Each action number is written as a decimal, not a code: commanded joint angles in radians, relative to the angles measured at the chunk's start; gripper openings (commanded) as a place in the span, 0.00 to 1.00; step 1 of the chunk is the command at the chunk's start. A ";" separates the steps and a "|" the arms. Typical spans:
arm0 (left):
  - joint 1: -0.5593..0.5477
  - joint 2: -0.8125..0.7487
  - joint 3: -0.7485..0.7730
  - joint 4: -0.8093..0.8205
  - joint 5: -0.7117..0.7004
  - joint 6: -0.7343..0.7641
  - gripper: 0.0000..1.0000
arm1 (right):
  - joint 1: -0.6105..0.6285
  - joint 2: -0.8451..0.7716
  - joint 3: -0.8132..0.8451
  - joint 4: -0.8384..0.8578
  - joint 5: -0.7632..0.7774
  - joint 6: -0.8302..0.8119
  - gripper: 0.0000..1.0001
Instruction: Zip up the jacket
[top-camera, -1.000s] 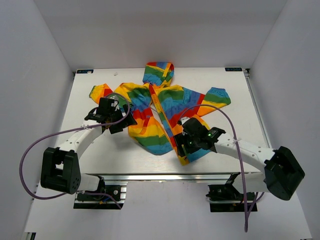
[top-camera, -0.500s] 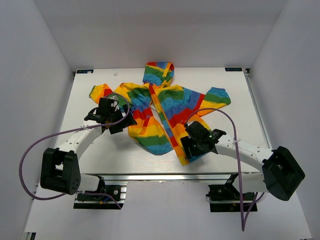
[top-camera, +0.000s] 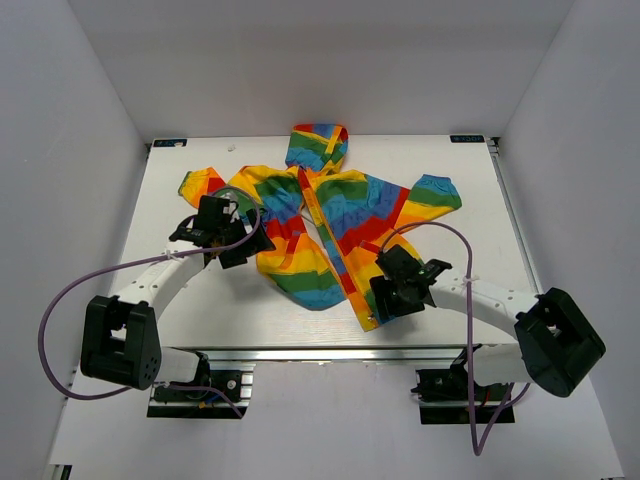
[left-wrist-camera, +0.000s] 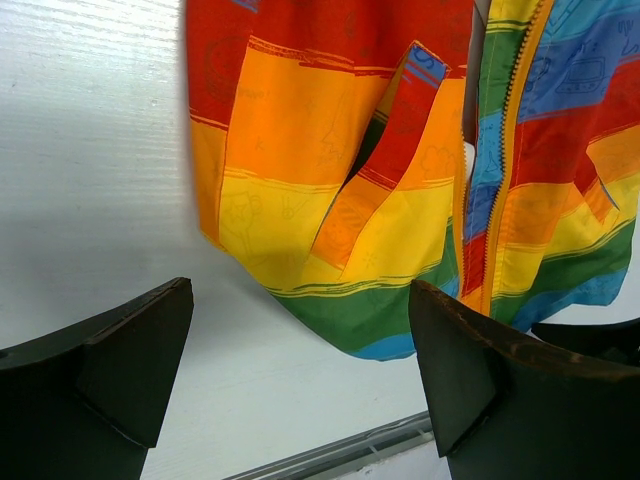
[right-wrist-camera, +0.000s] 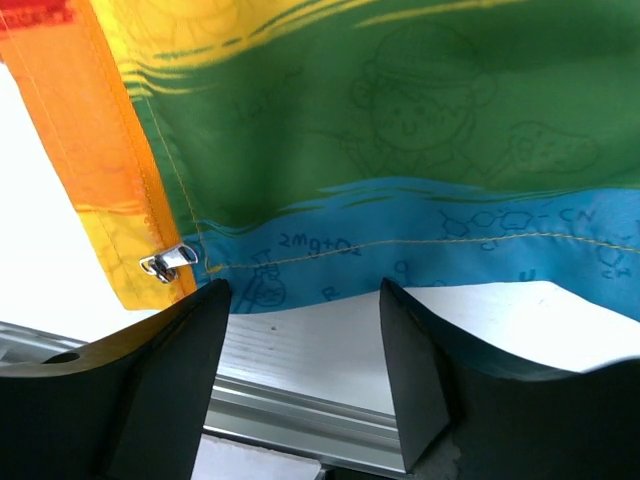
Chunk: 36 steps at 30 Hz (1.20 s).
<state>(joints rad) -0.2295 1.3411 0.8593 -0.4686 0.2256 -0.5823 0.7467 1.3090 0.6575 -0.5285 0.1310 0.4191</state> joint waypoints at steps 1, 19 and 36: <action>-0.010 -0.008 0.012 0.002 0.015 -0.002 0.98 | -0.004 0.002 -0.010 0.016 -0.048 -0.014 0.68; -0.018 0.004 0.044 -0.027 -0.025 0.004 0.98 | 0.031 0.130 -0.056 0.074 -0.059 0.023 0.65; -0.019 -0.023 0.073 -0.068 -0.063 0.025 0.98 | 0.276 0.245 0.051 0.064 0.015 0.181 0.65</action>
<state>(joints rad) -0.2443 1.3537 0.8989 -0.5274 0.1711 -0.5743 1.0050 1.4837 0.7635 -0.4114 0.1974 0.5194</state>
